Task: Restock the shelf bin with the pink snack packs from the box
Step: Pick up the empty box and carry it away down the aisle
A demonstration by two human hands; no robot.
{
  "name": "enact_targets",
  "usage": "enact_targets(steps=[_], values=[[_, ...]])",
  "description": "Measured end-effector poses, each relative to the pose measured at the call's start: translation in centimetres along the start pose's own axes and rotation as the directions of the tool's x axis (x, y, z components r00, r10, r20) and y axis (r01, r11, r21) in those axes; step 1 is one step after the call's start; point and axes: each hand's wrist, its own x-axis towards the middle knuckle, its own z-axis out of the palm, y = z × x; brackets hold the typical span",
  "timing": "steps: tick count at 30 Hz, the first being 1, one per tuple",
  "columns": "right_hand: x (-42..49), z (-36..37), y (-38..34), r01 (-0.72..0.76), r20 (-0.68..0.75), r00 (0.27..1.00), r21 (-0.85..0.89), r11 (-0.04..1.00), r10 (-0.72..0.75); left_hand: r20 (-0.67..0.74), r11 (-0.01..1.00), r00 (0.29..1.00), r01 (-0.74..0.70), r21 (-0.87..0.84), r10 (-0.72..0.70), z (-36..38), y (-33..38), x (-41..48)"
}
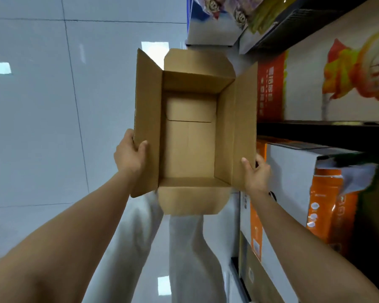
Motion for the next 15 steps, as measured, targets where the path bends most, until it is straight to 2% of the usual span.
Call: enact_targets(steps=[5, 10, 15], values=[[4.6, 2.4, 0.8, 0.022, -0.085, 0.996, -0.074, 0.997, -0.028, 0.006, 1.000, 1.000, -0.022, -0.013, 0.022, 4.1, 0.0, 4.1], [7.9, 4.4, 2.2, 0.041, -0.140, 0.989, -0.032, 0.999, -0.045, -0.013, 0.997, 0.999, -0.049, -0.063, 0.048, 6.9, -0.1, 7.2], [9.6, 5.9, 2.6, -0.021, -0.181, 0.983, 0.006, 1.000, 0.022, -0.015, 0.989, 1.000, -0.029, -0.144, 0.028, 8.5, -0.4, 8.4]])
